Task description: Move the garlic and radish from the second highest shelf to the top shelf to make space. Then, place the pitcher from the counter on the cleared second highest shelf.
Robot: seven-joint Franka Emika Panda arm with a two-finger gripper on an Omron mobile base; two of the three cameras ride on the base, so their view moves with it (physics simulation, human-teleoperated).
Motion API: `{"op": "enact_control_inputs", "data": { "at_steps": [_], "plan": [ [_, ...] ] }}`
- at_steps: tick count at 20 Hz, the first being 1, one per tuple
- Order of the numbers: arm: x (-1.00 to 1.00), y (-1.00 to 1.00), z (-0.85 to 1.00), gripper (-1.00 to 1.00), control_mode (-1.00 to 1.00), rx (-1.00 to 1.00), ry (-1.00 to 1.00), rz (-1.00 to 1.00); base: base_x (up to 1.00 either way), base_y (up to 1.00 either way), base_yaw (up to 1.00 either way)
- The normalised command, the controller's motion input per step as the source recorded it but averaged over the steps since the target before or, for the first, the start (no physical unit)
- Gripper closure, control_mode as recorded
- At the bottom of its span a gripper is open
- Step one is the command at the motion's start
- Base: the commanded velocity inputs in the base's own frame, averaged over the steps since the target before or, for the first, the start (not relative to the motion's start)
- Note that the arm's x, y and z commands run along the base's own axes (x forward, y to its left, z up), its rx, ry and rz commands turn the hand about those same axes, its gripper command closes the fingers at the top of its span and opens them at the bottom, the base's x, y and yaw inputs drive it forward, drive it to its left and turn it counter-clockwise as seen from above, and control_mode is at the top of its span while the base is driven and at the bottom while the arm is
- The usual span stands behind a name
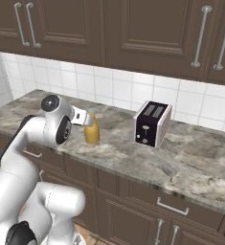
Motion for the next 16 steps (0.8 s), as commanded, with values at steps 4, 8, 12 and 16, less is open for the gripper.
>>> {"op": "enact_control_inputs", "data": {
  "at_steps": [4, 8, 12, 16],
  "plan": [
    [0.19, 0.0, -0.14, -1.0, -1.0, 0.0, 0.0, 0.0, 0.0, 0.0, 0.0],
    [0.23, 0.0, -0.11, -1.0, -1.0, 0.0, 0.0, 0.0, 0.0, 0.0, 0.0],
    [0.22, 0.0, -0.11, -1.0, -1.0, 0.0, 0.0, 0.0, 0.0, 0.0, 0.0],
    [0.21, 0.0, -0.12, -1.0, -1.0, 0.0, 0.0, 0.0, 0.0, 0.0, 0.0]
  ]
}}
